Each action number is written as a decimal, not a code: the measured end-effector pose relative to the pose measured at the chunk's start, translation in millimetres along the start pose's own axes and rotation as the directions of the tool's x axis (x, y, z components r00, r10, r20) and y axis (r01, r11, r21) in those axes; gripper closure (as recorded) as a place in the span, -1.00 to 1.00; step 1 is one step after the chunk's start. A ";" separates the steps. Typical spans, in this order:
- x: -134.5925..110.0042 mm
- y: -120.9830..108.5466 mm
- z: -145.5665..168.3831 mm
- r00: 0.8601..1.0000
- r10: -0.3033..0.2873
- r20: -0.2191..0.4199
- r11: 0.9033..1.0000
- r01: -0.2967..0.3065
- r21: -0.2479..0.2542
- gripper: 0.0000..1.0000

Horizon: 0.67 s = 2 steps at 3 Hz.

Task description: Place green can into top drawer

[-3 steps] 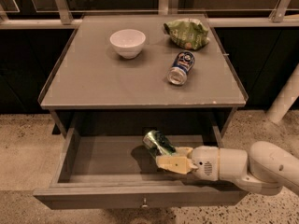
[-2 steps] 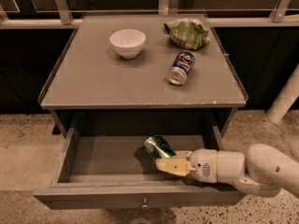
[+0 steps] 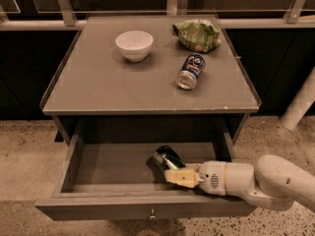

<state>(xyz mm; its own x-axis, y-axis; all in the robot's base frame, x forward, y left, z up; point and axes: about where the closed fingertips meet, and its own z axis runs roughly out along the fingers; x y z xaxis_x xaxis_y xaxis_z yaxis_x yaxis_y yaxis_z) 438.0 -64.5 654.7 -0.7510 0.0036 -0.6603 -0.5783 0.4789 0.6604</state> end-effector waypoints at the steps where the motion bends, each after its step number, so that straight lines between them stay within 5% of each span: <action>1: 0.0 -0.2 0.1 1.000 0.001 0.000 1.000 -0.001 0.001 0.63; 2: 0.0 -0.2 0.2 1.000 0.001 0.000 1.000 -0.001 0.001 0.16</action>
Offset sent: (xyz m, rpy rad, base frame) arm 0.0002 0.0000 -0.0002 -0.0003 0.0004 -0.0009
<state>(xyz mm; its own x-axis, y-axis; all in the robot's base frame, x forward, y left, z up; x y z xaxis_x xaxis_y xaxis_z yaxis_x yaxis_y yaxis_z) 438.2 -64.4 654.6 -0.7513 0.0040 -0.6600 -0.5777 0.4796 0.6605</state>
